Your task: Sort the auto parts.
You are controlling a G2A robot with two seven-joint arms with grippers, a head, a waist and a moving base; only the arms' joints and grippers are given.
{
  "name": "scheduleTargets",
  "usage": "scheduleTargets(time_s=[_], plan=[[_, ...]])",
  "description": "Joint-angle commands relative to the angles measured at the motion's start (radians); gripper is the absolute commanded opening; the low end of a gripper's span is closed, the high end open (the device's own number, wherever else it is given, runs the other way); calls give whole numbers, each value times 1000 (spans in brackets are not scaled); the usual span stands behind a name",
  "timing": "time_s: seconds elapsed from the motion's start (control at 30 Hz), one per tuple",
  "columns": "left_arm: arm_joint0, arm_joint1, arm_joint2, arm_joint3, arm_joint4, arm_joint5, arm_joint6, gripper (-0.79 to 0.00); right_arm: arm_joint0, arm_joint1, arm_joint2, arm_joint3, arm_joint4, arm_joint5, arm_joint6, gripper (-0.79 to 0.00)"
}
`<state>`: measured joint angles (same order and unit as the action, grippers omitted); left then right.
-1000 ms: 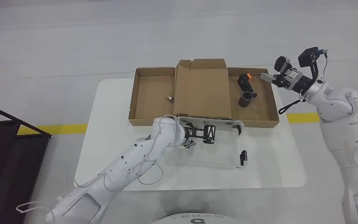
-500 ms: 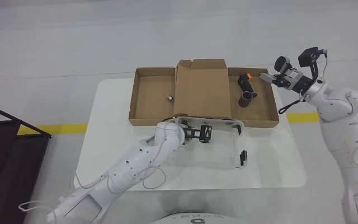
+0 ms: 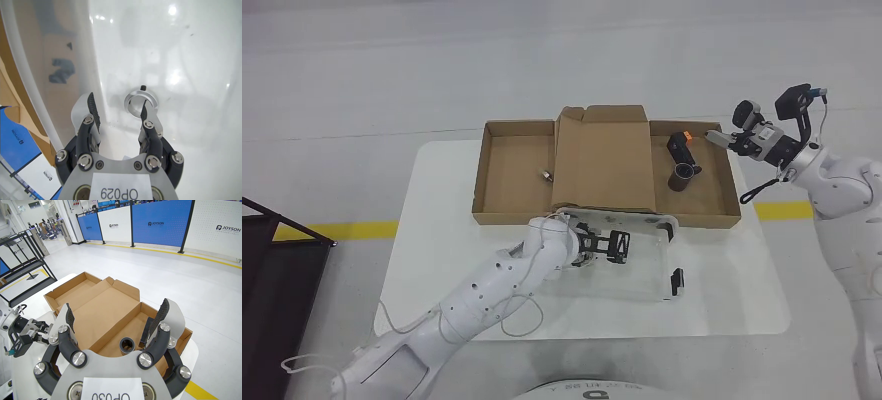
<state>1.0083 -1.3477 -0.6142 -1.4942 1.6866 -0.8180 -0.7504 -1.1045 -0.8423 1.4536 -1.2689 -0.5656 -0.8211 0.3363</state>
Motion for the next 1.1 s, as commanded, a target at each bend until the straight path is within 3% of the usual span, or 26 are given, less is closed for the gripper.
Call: scheduleTargets(time_s=[0.0, 0.13, 0.53, 0.77, 1.0, 1.07], plan=[[-1, 0, -4, -3, -15, -12, 1, -271, 0, 0, 0, 0, 0, 0, 0, 0], [0, 1, -13, -2, -12, -8, -19, -271, 0, 0, 0, 0, 0, 0, 0, 0], [-4, -7, 0, 36, -18, -1, -14, -416, 0, 0, 0, 0, 0, 0, 0, 0], [-14, -15, 12, 60, -21, -2, -19, -579, 0, 0, 0, 0, 0, 0, 0, 0], [-24, -23, 21, 91, -27, -1, -8, -668, 0, 0, 0, 0, 0, 0, 0, 0], [-26, -24, 18, 91, -38, -1, 10, -785, 0, 0, 0, 0, 0, 0, 0, 0]])
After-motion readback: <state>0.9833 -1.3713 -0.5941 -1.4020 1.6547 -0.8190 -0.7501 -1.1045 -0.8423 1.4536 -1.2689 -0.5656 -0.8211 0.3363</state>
